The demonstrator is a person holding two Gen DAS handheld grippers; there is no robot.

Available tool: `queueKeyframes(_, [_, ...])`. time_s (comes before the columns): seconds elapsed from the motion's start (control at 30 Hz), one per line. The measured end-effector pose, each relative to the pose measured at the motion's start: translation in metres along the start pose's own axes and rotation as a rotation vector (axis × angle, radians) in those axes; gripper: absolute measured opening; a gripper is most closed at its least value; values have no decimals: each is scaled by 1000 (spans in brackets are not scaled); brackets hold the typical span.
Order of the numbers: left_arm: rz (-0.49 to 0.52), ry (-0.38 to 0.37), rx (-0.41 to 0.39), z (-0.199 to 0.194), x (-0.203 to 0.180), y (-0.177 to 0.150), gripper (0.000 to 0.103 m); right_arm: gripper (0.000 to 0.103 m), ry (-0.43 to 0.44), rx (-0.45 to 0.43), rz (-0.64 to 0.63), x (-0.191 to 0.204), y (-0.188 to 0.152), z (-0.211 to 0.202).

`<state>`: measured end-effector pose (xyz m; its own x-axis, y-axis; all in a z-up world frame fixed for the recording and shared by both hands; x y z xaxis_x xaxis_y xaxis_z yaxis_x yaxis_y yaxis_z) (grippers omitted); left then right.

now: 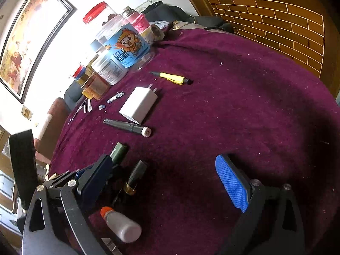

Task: Organize rigid objects
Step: 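Grasp the green tube with the left tool while the right tool reaches the black gold-banded tube, then carry the green tube toward the box with the left tool while the right tool grasps the black gold-banded tube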

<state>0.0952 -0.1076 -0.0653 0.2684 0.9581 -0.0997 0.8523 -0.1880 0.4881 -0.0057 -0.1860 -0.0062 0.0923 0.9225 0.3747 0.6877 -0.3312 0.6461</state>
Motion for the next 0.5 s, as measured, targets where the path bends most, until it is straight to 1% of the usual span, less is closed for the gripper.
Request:
queueKeyframes(0.03, [-6, -10, 6, -1, 0, 1, 18, 98, -1, 0, -3, 0, 0, 0])
queueKeyframes(0.07, [-30, -30, 22, -5, 2, -2, 16, 98, -6, 1, -10, 0, 0, 0])
queueKeyframes(0.1, [-49, -45, 22, -9, 5, -1, 16, 98, -11, 2, -17, 1, 0, 0])
queueKeyframes(0.17, [-73, -48, -14, -23, 18, 0, 16, 98, -28, 7, -39, 3, -1, 1])
queueKeyframes(0.27, [-144, -79, -55, -53, 41, -9, 16, 98, -50, 14, -68, 5, -2, 3])
queueKeyframes(0.37, [-194, -101, -98, -89, 64, -27, 16, 98, -58, 17, -80, 5, -3, 4])
queueKeyframes(0.43, [-228, -121, -124, -114, 77, -46, 16, 98, -62, 17, -86, 5, -3, 5])
queueKeyframes(0.5, [-261, -145, -142, -131, 88, -60, 16, 98, -66, 18, -92, 5, -3, 5])
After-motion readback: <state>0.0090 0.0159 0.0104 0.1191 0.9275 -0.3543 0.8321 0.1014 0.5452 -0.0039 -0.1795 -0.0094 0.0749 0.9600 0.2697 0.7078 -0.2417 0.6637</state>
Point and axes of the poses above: each gripper's, at about its wrist camera, not at the fingertips, and z roughly the way its jaws point, x to its left, y to its top, the point moved 9 cm from there along z, roughly the way its jaws point, and after that the axes turned 12 degrees about -z, right-handed, at the moved point
